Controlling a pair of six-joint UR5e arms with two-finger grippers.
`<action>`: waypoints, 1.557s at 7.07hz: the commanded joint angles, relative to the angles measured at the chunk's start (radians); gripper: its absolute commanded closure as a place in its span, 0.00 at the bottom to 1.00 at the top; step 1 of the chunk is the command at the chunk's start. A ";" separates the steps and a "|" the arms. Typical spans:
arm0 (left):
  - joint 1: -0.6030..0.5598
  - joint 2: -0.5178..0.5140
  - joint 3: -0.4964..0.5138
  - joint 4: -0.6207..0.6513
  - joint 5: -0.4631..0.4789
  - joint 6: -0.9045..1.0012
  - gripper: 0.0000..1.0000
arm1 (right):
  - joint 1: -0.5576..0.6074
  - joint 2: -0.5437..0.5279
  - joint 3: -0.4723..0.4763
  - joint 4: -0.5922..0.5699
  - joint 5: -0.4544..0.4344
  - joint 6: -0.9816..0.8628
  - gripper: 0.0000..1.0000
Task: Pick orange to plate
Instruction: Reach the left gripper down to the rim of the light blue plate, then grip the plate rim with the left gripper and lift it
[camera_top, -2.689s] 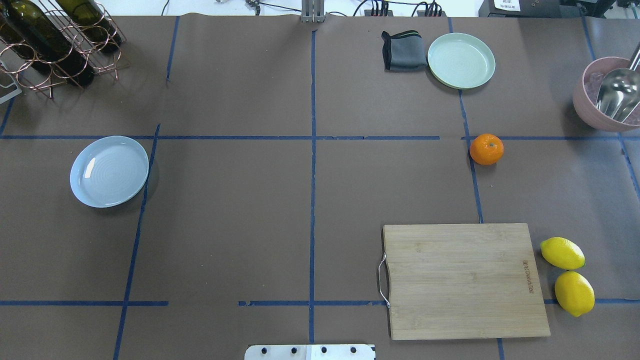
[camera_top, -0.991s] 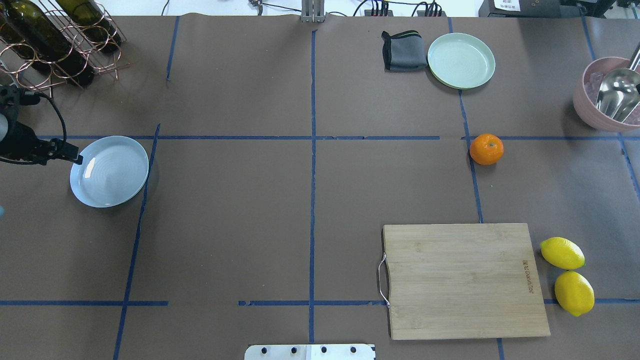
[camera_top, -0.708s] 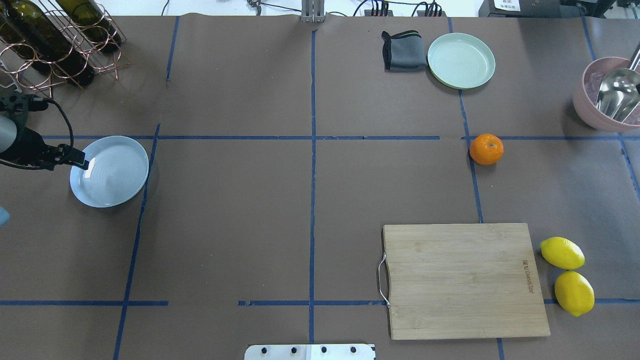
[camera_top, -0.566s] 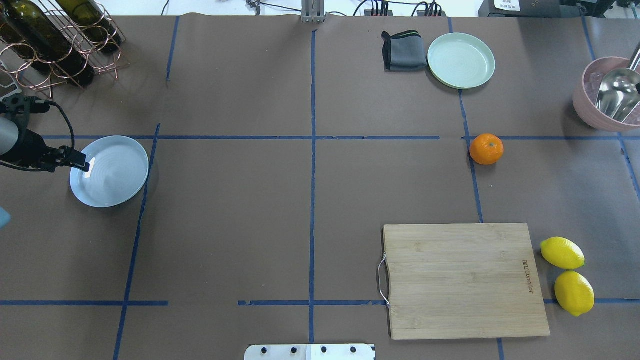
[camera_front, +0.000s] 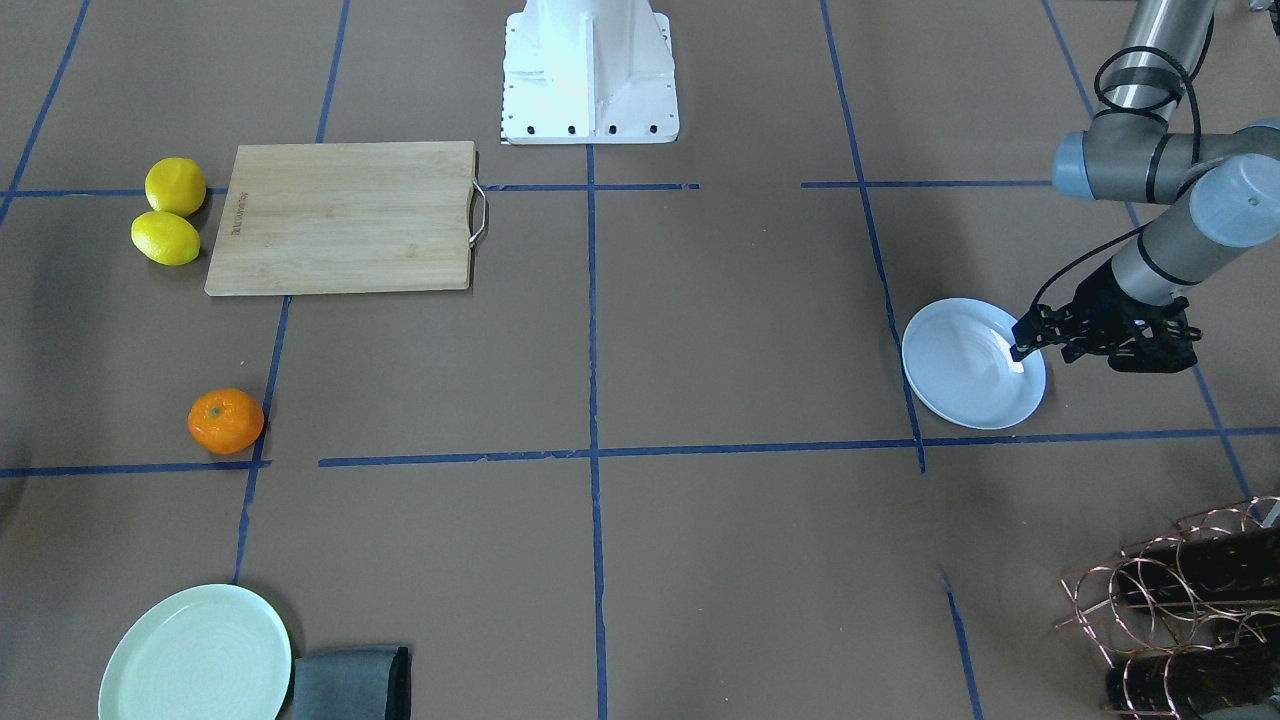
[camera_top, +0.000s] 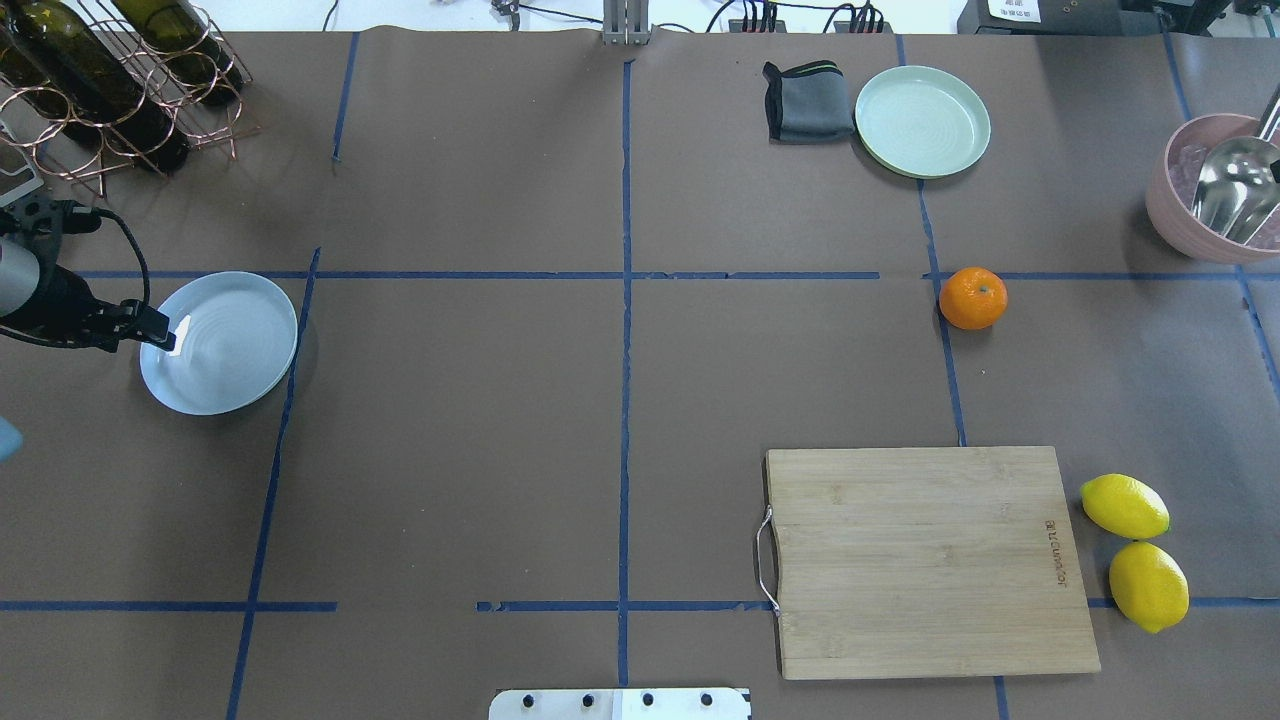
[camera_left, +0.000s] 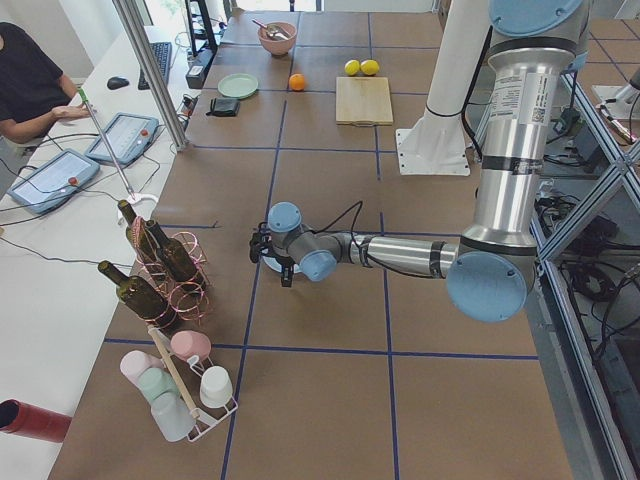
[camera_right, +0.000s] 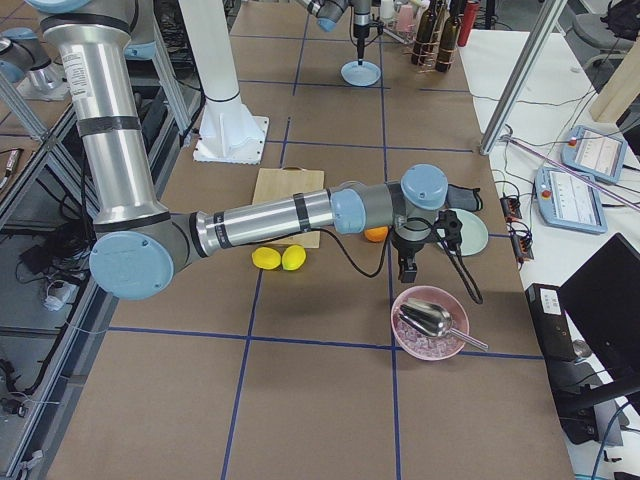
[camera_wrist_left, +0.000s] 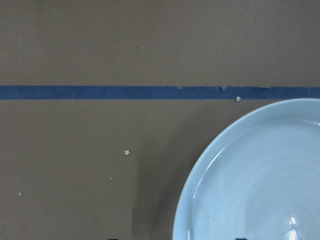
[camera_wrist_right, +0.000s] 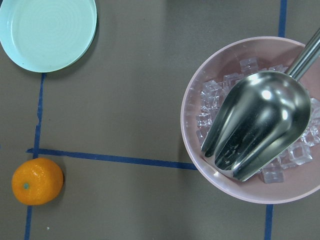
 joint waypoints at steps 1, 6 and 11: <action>0.000 0.001 0.002 0.001 -0.002 -0.003 0.67 | 0.000 0.005 0.001 0.000 0.000 0.002 0.00; -0.012 0.003 -0.048 0.013 -0.099 0.000 1.00 | 0.000 0.028 0.000 0.000 0.002 0.042 0.00; -0.137 -0.339 -0.185 0.462 -0.253 -0.282 1.00 | -0.086 0.109 0.001 0.003 -0.008 0.242 0.00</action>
